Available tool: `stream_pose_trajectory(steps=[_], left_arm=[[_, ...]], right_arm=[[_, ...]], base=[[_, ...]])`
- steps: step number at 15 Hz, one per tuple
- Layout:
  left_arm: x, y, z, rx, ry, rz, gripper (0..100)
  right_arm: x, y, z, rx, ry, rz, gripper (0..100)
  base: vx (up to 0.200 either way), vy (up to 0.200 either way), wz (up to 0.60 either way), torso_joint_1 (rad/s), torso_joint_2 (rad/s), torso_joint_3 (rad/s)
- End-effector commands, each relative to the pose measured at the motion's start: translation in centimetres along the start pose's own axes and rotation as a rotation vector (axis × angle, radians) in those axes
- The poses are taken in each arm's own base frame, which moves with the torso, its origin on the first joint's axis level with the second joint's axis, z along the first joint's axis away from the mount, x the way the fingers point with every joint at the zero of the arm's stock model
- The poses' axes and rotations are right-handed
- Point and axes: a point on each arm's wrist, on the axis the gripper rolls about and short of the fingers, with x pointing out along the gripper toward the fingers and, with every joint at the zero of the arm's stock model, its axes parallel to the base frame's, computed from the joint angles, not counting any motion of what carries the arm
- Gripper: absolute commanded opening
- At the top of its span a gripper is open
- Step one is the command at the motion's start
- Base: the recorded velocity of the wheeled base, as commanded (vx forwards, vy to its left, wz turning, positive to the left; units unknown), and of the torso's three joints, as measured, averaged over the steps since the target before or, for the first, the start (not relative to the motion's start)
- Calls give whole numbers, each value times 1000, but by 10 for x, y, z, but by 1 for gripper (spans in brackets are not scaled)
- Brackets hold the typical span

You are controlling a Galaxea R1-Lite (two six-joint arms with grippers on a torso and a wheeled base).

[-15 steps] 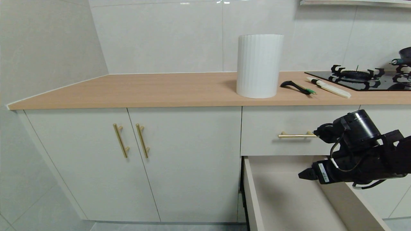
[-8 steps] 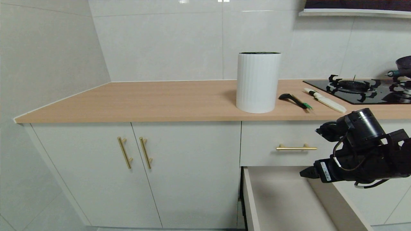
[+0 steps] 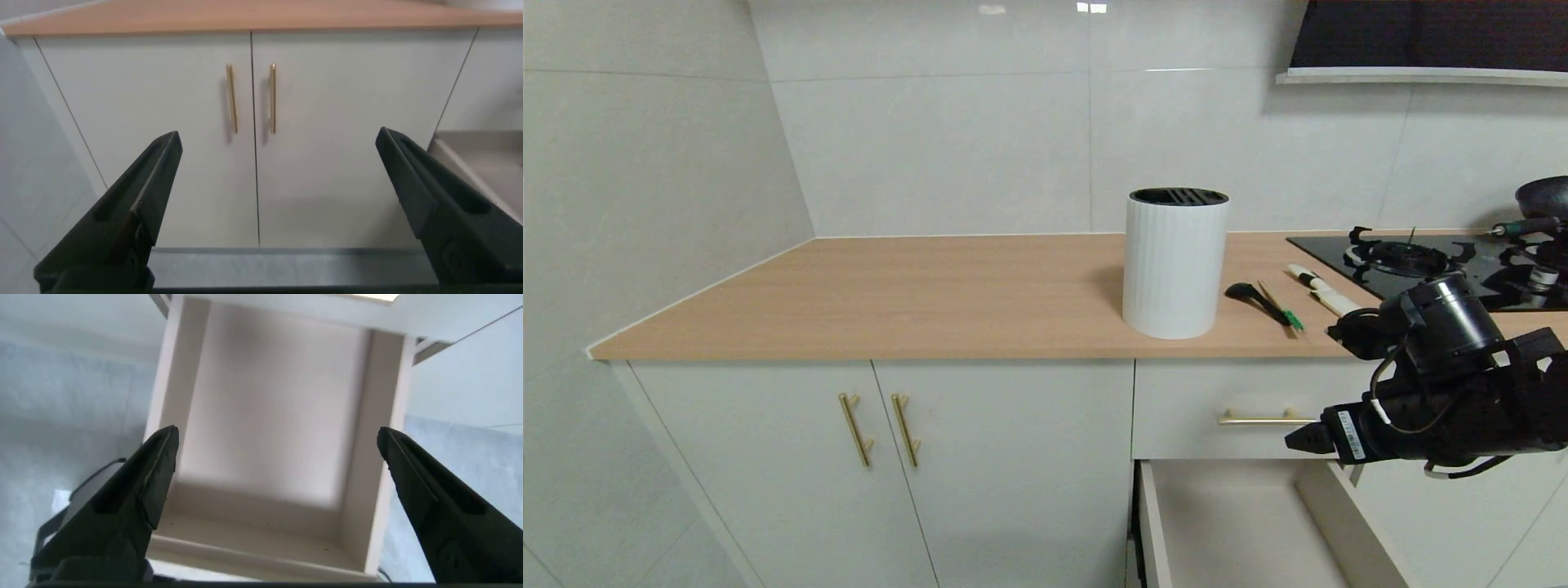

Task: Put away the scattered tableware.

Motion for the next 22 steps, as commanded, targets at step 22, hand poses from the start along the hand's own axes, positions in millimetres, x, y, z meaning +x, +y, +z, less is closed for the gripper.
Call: stream_pose_trajectory(steps=[22], left_arm=[[0, 0, 0, 0, 2, 0, 100]], right_arm=[[105, -40, 121, 174, -156, -192, 100]], base=[[0, 0, 0, 11, -27, -16]])
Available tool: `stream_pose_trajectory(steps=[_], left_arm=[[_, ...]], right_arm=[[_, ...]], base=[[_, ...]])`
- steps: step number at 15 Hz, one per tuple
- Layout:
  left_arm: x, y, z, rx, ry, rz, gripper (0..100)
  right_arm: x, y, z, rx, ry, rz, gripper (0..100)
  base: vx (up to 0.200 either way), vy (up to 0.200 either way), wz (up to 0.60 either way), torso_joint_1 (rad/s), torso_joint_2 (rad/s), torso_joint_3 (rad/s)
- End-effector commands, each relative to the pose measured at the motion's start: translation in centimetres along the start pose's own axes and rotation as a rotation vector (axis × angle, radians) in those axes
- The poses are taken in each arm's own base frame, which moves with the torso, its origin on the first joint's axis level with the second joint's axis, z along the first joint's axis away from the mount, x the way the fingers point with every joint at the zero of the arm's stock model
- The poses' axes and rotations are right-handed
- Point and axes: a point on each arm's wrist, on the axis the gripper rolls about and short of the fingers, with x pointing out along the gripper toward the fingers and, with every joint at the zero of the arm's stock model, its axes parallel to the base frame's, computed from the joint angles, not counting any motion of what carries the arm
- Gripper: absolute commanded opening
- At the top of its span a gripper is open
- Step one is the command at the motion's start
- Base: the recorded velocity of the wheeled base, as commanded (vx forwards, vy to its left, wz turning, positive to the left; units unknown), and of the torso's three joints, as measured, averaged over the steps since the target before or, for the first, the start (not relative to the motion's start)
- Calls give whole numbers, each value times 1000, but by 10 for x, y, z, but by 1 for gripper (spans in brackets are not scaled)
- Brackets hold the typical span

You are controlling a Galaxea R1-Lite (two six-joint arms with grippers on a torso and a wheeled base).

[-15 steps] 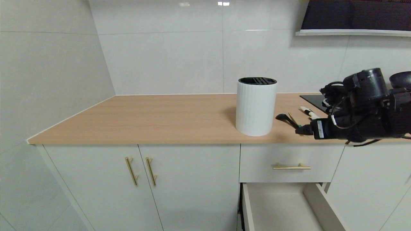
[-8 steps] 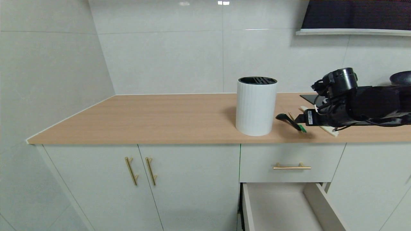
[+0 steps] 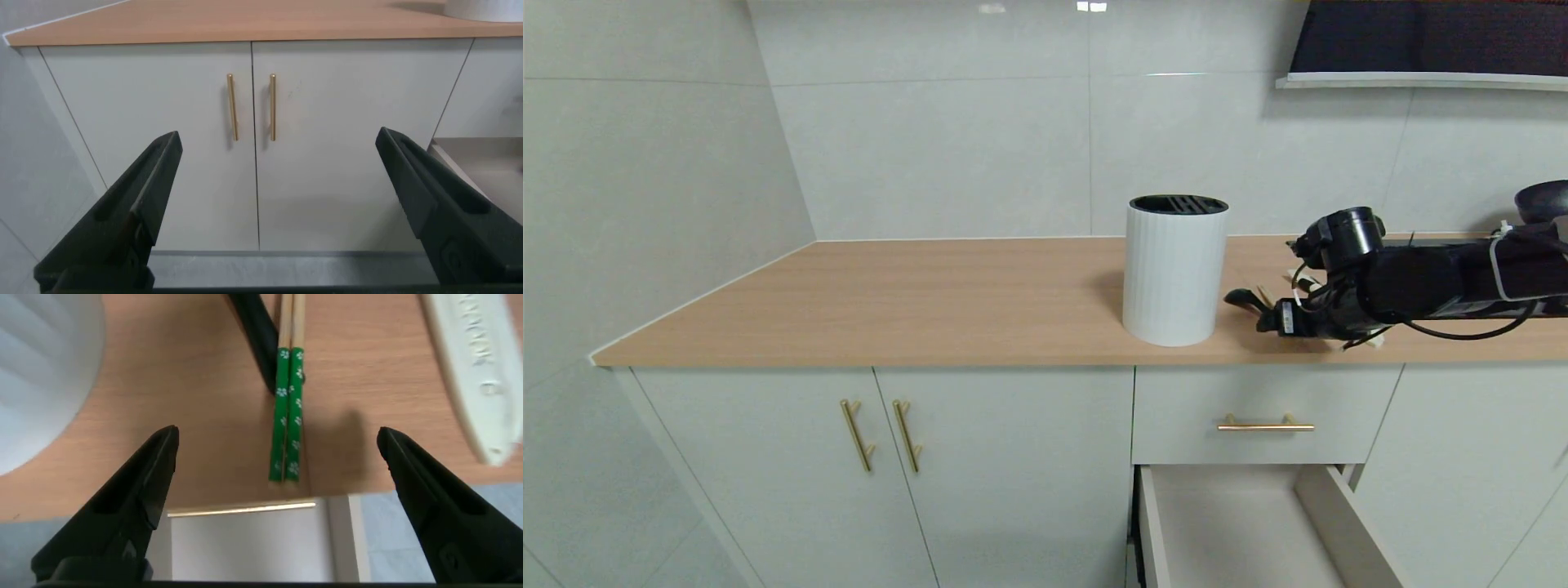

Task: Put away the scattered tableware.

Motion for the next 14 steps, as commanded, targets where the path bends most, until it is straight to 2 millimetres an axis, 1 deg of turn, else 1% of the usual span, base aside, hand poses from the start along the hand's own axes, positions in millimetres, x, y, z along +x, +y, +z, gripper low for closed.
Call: stream_pose_trajectory(steps=[1, 2, 6, 7, 8, 10, 11, 12, 13, 14], left_arm=[[0, 0, 0, 0, 1, 0, 100], [0, 0, 0, 0, 1, 0, 100], [0, 0, 0, 0, 1, 0, 100], [0, 0, 0, 0, 2, 0, 100], [0, 0, 0, 0, 1, 0, 100], [0, 0, 0, 0, 1, 0, 100], [0, 0, 0, 0, 1, 0, 100], [0, 0, 0, 0, 2, 0, 100], [0, 0, 0, 0, 1, 0, 100], [0, 0, 0, 0, 1, 0, 100]], right_arm=[[8, 1, -4, -2, 17, -4, 100], [8, 1, -4, -3, 15, -2, 0], [8, 1, -4, -2, 17, -4, 0], [7, 0, -3, 0, 14, -3, 0], [1, -1, 0, 7, 1, -2, 0], [-23, -7, 11, 42, -44, 0, 0], [-31, -10, 11, 52, -50, 0, 0], [-61, -16, 12, 87, -73, 8, 0], [-76, -18, 10, 101, -84, 15, 0], [-105, -24, 0, 110, -90, 33, 0]], base=[[0, 0, 0, 0, 0, 0], [0, 0, 0, 0, 0, 0], [0, 0, 0, 0, 0, 0], [0, 0, 0, 0, 0, 0], [0, 0, 0, 0, 0, 0], [0, 0, 0, 0, 0, 0], [0, 0, 0, 0, 0, 0], [0, 0, 0, 0, 0, 0], [0, 0, 0, 0, 0, 0], [0, 0, 0, 0, 0, 0]])
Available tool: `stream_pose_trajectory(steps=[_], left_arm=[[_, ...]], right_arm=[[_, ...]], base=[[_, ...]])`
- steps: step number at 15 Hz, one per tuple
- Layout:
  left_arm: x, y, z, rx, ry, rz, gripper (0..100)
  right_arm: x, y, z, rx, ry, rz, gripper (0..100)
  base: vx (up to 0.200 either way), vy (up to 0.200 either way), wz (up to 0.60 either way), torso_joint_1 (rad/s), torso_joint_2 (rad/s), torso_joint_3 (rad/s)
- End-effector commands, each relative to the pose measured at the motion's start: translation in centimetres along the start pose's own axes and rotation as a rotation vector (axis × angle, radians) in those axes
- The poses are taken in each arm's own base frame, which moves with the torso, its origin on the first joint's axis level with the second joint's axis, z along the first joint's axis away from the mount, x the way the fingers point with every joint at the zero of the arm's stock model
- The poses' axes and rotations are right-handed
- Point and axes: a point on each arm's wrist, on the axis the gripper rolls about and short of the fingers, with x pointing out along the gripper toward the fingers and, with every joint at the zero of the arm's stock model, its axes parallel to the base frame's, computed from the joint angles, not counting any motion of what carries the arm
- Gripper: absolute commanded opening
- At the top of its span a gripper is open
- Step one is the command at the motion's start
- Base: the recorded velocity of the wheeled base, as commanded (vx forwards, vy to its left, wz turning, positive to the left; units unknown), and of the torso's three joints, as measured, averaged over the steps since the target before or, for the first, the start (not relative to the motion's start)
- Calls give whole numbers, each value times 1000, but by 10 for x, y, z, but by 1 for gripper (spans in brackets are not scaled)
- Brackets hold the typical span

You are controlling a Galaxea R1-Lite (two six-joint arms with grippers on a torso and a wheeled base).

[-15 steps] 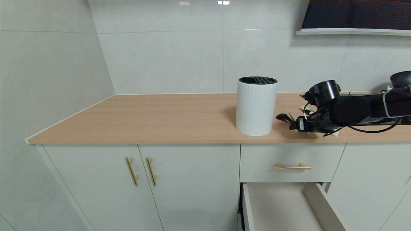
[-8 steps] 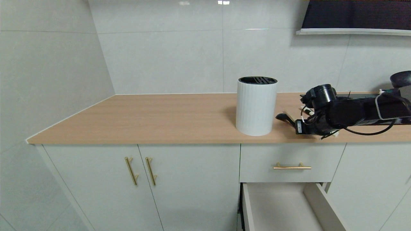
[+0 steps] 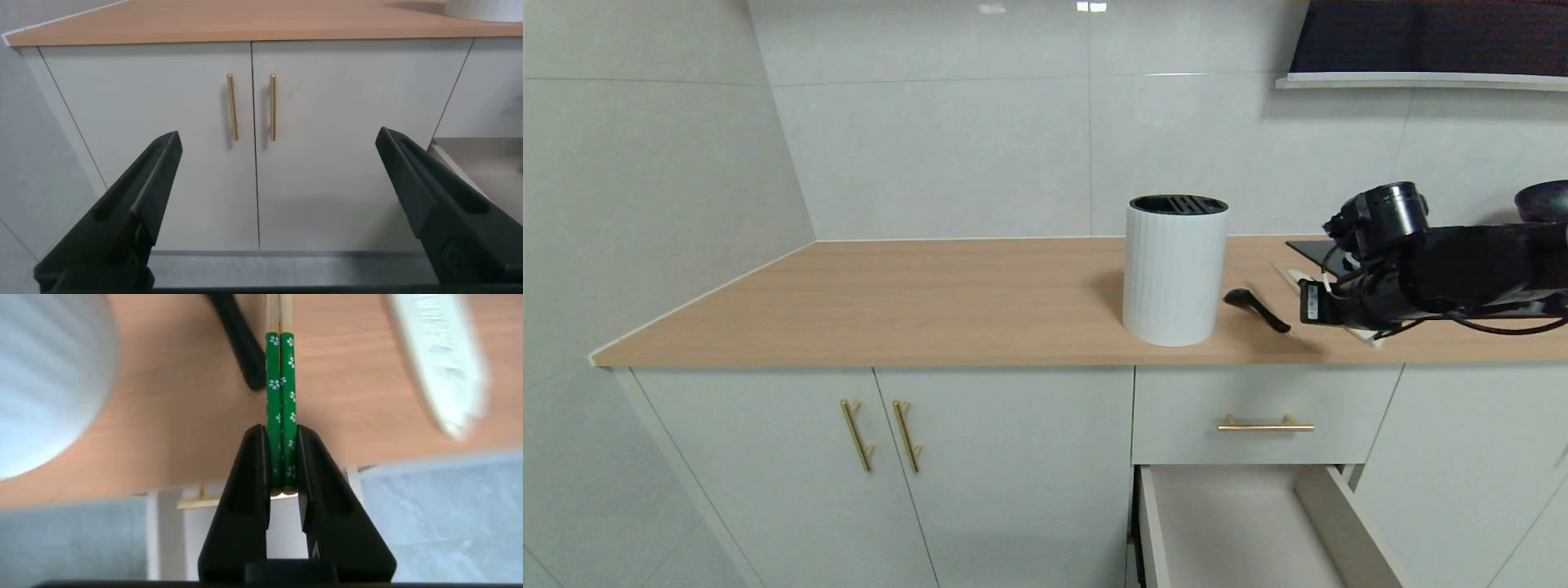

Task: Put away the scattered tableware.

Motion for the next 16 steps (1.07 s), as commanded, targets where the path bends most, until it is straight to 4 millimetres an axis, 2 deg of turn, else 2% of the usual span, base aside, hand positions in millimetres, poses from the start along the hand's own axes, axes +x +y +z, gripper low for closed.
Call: stream_pose_trajectory(steps=[1, 2, 3, 6, 7, 8, 9, 10, 12, 15, 16], left_arm=[[0, 0, 0, 0, 1, 0, 100], [0, 0, 0, 0, 1, 0, 100], [0, 0, 0, 0, 1, 0, 100], [0, 0, 0, 0, 1, 0, 100], [0, 0, 0, 0, 1, 0, 100], [0, 0, 0, 0, 1, 0, 100], [0, 0, 0, 0, 1, 0, 100], [0, 0, 0, 0, 1, 0, 100], [0, 0, 0, 0, 1, 0, 100], [0, 0, 0, 0, 1, 0, 100], [0, 0, 0, 0, 1, 0, 100]], right_arm=[[-64, -13, -5, 30, -49, 33, 0], [-81, -18, -17, 23, -15, 57, 0], [-107, -27, -34, 16, 51, 121, 0], [-155, -42, -62, 8, 141, 238, 0], [-161, -44, -65, 9, 152, 260, 0], [-177, -49, -79, -7, 191, 346, 0], [-178, -49, -81, -21, 195, 362, 0], [-179, -52, -95, -103, 219, 389, 0], [-172, -53, -107, -129, 268, 384, 0], [-164, -53, -114, -163, 306, 386, 0], [-161, -47, -118, -183, 337, 412, 0]], base=[[0, 0, 0, 0, 0, 0], [0, 0, 0, 0, 0, 0], [0, 0, 0, 0, 0, 0], [0, 0, 0, 0, 0, 0], [0, 0, 0, 0, 0, 0], [0, 0, 0, 0, 0, 0], [0, 0, 0, 0, 0, 0], [0, 0, 0, 0, 0, 0], [0, 0, 0, 0, 0, 0], [0, 0, 0, 0, 0, 0], [0, 0, 0, 0, 0, 0]])
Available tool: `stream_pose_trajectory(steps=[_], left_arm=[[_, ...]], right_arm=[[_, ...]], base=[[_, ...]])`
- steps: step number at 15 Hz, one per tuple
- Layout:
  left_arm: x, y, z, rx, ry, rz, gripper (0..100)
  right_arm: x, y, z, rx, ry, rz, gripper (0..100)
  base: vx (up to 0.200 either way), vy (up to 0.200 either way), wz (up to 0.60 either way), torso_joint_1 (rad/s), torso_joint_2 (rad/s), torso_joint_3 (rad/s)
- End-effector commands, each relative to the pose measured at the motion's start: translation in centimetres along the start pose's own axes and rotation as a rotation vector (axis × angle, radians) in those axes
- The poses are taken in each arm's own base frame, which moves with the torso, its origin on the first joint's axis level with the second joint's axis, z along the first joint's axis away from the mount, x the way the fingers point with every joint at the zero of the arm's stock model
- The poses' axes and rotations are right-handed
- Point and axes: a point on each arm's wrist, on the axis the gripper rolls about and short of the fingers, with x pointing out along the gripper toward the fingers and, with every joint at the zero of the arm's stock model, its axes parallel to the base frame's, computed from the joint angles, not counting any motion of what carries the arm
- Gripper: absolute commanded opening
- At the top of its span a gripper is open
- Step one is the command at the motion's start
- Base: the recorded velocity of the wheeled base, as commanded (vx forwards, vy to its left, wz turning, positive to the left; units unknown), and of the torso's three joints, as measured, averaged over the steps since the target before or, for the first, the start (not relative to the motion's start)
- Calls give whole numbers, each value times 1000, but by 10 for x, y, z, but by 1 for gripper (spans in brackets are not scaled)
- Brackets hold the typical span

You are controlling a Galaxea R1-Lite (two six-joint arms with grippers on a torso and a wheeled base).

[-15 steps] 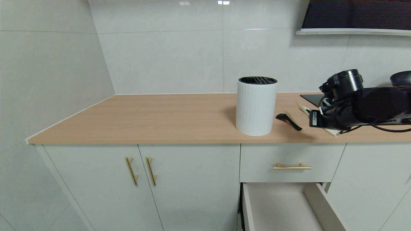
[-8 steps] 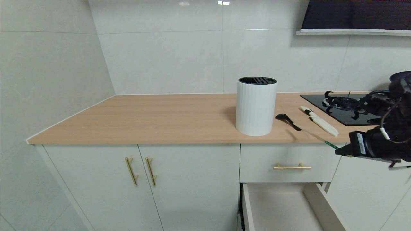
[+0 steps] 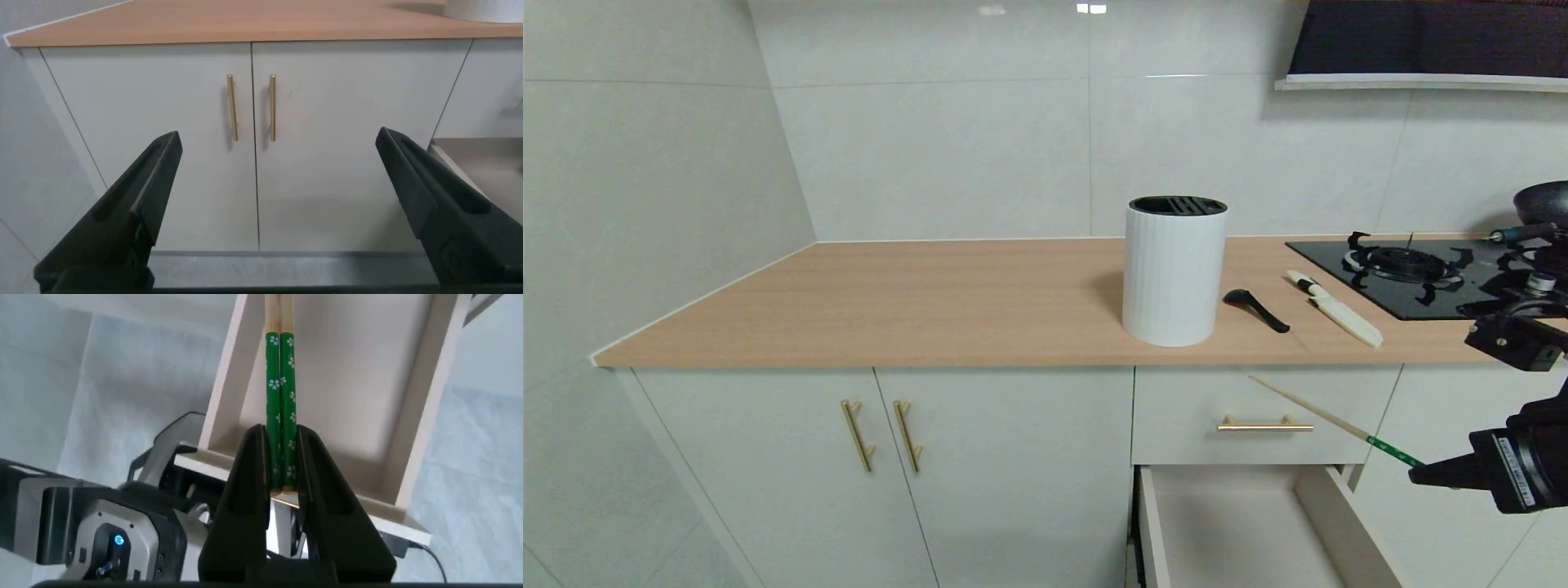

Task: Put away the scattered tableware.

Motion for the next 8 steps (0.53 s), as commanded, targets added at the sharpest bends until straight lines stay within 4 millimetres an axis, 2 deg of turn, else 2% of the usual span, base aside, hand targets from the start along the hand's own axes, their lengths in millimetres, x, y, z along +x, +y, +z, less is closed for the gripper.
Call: stream_pose_trajectory(steps=[1, 5, 8], left_arm=[[0, 0, 0, 0, 1, 0, 100], [0, 0, 0, 0, 1, 0, 100], [0, 0, 0, 0, 1, 0, 100]], right_arm=[[13, 5, -4, -23, 61, 27, 0], [39, 14, -10, -61, 175, 53, 0], [48, 16, -13, -75, 176, 62, 0]], base=[[0, 0, 0, 0, 0, 0], [0, 0, 0, 0, 0, 0], [0, 0, 0, -129, 308, 188]])
